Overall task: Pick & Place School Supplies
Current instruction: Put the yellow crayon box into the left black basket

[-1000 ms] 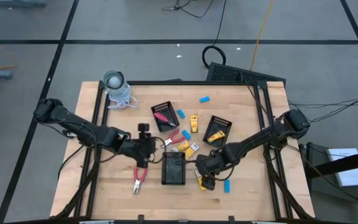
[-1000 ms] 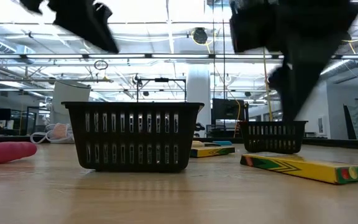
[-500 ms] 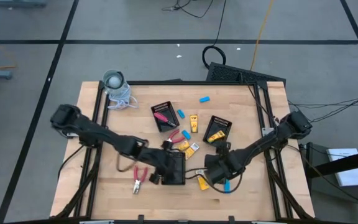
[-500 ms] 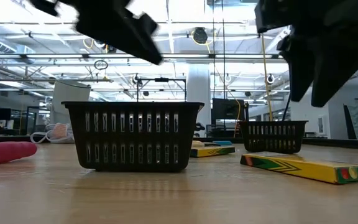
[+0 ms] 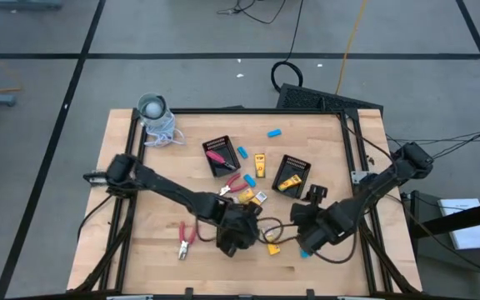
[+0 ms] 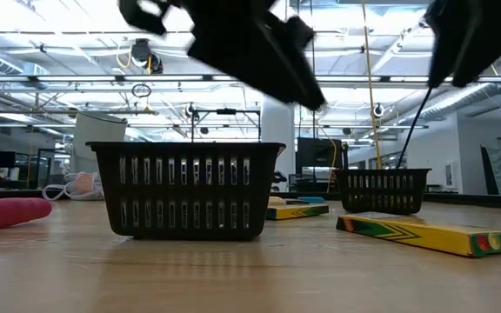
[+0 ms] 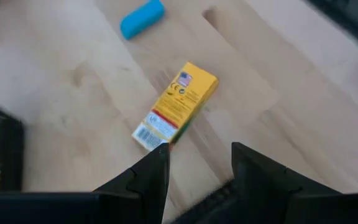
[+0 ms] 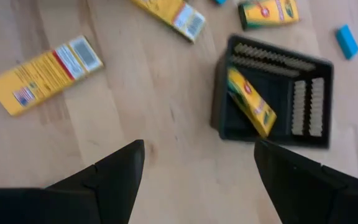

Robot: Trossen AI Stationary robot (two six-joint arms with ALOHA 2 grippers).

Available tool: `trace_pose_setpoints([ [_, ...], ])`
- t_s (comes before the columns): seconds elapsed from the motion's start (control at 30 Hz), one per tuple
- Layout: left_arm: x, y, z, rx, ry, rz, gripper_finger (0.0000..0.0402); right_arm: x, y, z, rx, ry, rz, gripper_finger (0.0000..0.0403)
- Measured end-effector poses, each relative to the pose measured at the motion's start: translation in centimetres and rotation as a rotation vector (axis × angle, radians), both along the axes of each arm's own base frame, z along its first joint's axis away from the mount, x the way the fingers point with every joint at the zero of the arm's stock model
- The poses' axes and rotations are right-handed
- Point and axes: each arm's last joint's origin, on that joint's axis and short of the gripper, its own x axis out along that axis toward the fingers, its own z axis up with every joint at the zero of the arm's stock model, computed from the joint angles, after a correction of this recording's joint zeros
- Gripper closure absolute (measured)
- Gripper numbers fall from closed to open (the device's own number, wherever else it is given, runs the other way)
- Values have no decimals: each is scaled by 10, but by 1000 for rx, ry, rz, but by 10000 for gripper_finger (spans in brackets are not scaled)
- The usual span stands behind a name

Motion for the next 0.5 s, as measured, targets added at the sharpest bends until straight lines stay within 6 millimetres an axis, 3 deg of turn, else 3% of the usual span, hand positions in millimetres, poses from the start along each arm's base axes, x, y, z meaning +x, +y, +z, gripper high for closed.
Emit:
trace_pose_setpoints([
  [0.23, 27, -5, -16, 100, 19, -83, 225, -8, 2, 1, -33, 11, -15, 106],
  [0.5, 47, 4, -26, 118, -8, -122, 225, -15, -3, 2, -83, 73, -33, 106],
])
